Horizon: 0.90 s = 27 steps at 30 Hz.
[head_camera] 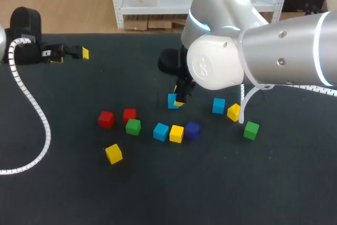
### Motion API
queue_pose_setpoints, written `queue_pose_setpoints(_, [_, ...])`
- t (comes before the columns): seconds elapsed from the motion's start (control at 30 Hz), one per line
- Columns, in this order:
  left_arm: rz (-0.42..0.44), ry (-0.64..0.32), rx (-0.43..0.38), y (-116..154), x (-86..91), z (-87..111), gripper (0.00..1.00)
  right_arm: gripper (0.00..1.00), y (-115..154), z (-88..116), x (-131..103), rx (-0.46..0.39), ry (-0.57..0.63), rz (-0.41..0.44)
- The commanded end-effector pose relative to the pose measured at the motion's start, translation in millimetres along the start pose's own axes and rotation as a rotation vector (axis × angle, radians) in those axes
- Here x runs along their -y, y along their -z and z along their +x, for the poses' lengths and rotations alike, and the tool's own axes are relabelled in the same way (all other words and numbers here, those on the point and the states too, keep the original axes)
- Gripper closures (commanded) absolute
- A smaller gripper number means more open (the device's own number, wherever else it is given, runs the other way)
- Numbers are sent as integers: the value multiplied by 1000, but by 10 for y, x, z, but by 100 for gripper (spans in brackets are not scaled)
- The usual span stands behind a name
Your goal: Place the blue cubes, place green cubes on the blue cubes, place the yellow cubes on the green cubes, then place the red cubes on the yellow cubes, and place purple cube on the red cubes.
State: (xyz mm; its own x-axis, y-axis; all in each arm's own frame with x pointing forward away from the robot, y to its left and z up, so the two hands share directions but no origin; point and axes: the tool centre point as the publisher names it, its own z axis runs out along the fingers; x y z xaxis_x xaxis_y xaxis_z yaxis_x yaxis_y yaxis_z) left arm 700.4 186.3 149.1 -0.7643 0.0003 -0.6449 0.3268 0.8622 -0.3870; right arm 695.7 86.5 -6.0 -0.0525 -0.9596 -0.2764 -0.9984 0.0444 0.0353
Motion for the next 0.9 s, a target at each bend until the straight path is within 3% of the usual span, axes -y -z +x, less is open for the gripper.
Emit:
queue_pose_setpoints(0.03, [-7,1,-4,4,14,-5,0,45,1,0,8,-2,0,-1])
queue_pose_setpoints(0.13, [-7,1,-4,4,14,-5,0,23,9,7,5,-4,-1,-3])
queue_pose_setpoints(0.17, [-7,1,-4,4,14,-5,0,5,21,14,2,-4,-1,-3])
queue_pose_setpoints(0.2, [-7,1,-4,4,14,-5,0,0,40,23,-5,-4,-2,-3])
queue_pose_setpoints(0.4, [-7,1,-4,4,14,-5,0,0,246,146,-60,7,-7,5])
queue_pose_setpoints(0.63, [-7,1,-4,4,14,-5,0,0,499,490,-127,-8,-82,53])
queue_pose_setpoints(0.9, [-7,1,-4,4,14,-5,0,0,589,835,-228,-30,-137,68])
